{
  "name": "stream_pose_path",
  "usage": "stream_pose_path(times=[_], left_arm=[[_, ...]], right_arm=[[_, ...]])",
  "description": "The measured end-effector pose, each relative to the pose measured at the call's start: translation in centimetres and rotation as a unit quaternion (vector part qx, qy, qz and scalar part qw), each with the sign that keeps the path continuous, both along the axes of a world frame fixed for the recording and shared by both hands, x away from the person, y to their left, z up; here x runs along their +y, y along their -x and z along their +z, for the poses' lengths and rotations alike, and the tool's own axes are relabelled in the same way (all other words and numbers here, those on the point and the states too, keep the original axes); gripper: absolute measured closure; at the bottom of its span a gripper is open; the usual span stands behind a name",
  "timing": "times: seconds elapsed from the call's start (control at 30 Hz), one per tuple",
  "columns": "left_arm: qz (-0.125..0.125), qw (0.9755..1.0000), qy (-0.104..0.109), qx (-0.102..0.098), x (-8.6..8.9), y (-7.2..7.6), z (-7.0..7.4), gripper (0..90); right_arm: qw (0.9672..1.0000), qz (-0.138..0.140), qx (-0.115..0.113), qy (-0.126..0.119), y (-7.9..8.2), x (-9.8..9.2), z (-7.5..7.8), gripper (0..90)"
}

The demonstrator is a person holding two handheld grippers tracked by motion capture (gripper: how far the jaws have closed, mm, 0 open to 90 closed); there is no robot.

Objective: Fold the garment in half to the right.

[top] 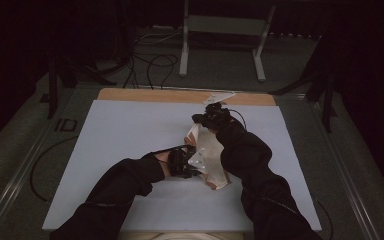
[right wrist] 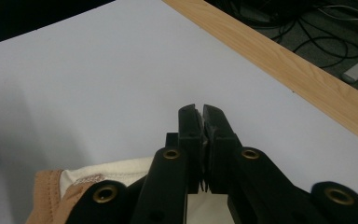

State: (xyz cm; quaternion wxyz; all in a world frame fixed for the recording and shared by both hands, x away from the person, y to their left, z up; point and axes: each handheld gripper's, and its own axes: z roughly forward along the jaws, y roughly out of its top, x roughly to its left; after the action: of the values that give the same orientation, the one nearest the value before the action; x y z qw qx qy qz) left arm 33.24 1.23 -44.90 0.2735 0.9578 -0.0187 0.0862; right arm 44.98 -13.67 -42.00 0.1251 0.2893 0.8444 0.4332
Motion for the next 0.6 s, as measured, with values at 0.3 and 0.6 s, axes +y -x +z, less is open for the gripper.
stream_pose_path(times=[0.3, 0.6], left_arm=[[-0.011, 0.9999, -0.010, 0.006, -1.7, -0.3, 0.1, 85.2], [-0.023, 0.9995, -0.020, 0.008, -3.1, -0.5, -0.2, 85.2]], right_arm=[[1.0000, -0.009, -0.002, -0.001, 0.1, -1.6, -0.1, 87.5], [0.9998, -0.018, -0.003, 0.001, 0.2, -3.5, -0.4, 87.5]])
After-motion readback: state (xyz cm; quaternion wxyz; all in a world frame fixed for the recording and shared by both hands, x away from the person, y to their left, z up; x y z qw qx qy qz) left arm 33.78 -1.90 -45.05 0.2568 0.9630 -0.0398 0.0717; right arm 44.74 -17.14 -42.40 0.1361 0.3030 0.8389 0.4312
